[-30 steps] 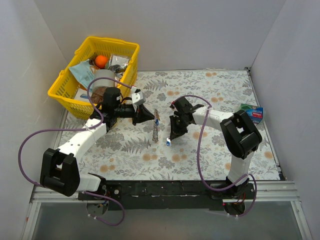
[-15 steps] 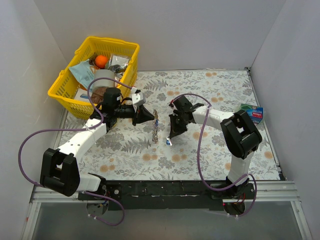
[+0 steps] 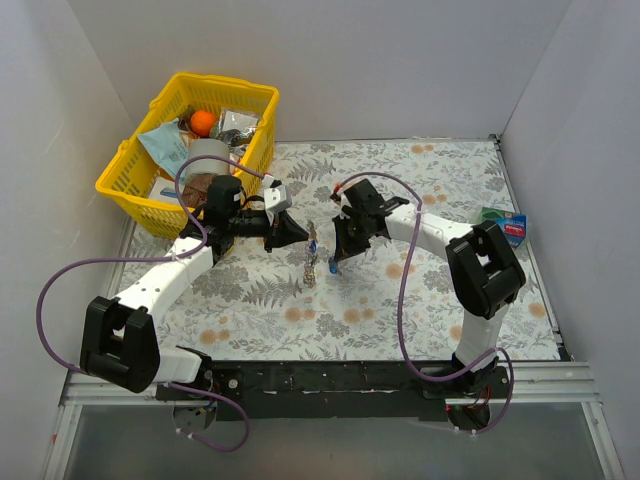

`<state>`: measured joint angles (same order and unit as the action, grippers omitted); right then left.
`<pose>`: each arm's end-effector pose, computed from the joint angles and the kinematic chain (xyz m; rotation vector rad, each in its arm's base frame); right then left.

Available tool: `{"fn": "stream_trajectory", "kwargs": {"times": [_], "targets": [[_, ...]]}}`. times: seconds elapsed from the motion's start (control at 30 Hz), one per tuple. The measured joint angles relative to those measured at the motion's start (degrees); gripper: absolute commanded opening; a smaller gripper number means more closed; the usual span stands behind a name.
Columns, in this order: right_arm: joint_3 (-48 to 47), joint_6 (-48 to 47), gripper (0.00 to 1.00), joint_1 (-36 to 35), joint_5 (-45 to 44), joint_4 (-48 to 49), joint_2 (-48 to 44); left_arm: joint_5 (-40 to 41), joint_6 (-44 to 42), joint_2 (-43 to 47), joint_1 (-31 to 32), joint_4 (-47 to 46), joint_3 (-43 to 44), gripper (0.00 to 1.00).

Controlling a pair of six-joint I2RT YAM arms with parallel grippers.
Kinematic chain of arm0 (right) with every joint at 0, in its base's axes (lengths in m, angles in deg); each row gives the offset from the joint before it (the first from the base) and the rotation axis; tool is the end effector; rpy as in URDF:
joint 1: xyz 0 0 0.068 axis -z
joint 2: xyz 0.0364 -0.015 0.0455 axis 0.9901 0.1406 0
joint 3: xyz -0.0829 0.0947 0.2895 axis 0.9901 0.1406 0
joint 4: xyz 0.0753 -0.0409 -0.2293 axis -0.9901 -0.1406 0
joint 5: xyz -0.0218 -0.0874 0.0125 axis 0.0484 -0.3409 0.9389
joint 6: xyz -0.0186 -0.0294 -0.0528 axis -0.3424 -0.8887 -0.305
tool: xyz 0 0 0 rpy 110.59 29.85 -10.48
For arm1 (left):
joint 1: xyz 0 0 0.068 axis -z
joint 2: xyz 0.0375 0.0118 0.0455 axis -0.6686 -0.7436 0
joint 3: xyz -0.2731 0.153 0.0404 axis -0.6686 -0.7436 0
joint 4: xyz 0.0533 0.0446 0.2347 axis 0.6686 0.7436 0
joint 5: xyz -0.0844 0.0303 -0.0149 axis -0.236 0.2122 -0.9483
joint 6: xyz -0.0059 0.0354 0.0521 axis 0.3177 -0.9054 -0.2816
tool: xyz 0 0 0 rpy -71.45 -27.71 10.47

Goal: Put the keys on the keyring

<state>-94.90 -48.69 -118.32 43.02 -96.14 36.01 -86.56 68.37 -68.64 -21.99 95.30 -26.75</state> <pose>0.3084 0.2436 0.2331 -0.4995 2.6346 0.6867 0.2352 -0.1300 0.3325 0.7340 1.9811 -1.4455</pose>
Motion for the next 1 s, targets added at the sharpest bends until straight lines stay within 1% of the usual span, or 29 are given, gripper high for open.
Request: {"fn": "stream_trajectory", "kwargs": {"times": [0.17, 0.33, 0.53, 0.67, 0.8, 1.0], "targets": [[-1.7, -2.3, 0.01, 0.0, 0.0, -0.1, -1.2, 0.3, -0.6, 0.0, 0.0, 0.7, 0.0, 0.0], [-1.8, -4.7, 0.01, 0.2, 0.2, 0.0, -5.1, 1.0, -1.0, 0.0, 0.0, 1.2, 0.0, 0.0], [-1.3, -8.9, 0.01, 0.6, 0.2, 1.6, -12.6, 1.8, -1.8, 0.0, 0.0, 2.2, 0.0, 0.0], [0.9, -12.5, 0.01, 1.6, 0.5, 3.5, -18.5, 2.2, -2.2, 0.0, 0.0, 2.6, 0.0, 0.0], [2.8, -16.5, 0.01, 2.7, 3.2, 5.1, -22.9, 2.6, -2.5, 0.0, 0.0, 3.1, 0.0, 0.0], [5.2, -21.7, 0.01, 3.8, 10.3, 7.5, -28.0, 3.0, -2.9, 0.0, 0.0, 3.7, 0.0, 0.0]]}}
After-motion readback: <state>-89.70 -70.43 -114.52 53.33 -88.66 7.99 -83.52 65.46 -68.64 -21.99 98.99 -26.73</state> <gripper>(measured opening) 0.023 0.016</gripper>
